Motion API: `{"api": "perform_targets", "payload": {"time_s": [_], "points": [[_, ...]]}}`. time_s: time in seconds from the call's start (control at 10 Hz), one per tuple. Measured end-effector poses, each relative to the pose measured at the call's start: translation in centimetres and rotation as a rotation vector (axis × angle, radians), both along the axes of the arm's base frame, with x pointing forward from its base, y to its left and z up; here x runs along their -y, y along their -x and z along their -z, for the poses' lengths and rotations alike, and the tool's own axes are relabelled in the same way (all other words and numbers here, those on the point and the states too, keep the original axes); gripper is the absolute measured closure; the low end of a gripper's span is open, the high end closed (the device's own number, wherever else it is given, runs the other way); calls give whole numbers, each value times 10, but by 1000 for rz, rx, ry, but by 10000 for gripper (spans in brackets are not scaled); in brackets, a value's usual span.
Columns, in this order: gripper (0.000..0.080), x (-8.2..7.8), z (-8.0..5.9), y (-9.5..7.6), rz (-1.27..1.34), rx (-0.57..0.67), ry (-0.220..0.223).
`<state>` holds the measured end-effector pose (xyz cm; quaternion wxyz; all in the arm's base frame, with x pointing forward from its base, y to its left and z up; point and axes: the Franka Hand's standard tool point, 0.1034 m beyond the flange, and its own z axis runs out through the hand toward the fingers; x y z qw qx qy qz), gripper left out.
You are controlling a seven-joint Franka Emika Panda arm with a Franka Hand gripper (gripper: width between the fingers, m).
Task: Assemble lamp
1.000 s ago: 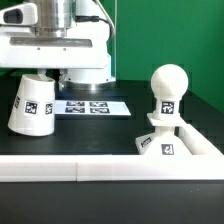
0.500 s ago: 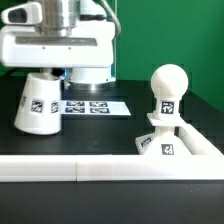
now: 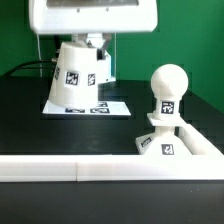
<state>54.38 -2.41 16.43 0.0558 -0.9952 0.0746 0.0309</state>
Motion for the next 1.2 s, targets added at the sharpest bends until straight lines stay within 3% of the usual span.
{"api": "perform_targets", "payload": {"time_s": [0.1,0.5,0.7,1.2], "points": [[755,4,-5,-2,14,-17,-10],[755,2,-3,-2,18,-13,-12],[755,-20,-18,-9,84,-24,-54],[755,-72,-65,-43,161,-4,-67]]}}
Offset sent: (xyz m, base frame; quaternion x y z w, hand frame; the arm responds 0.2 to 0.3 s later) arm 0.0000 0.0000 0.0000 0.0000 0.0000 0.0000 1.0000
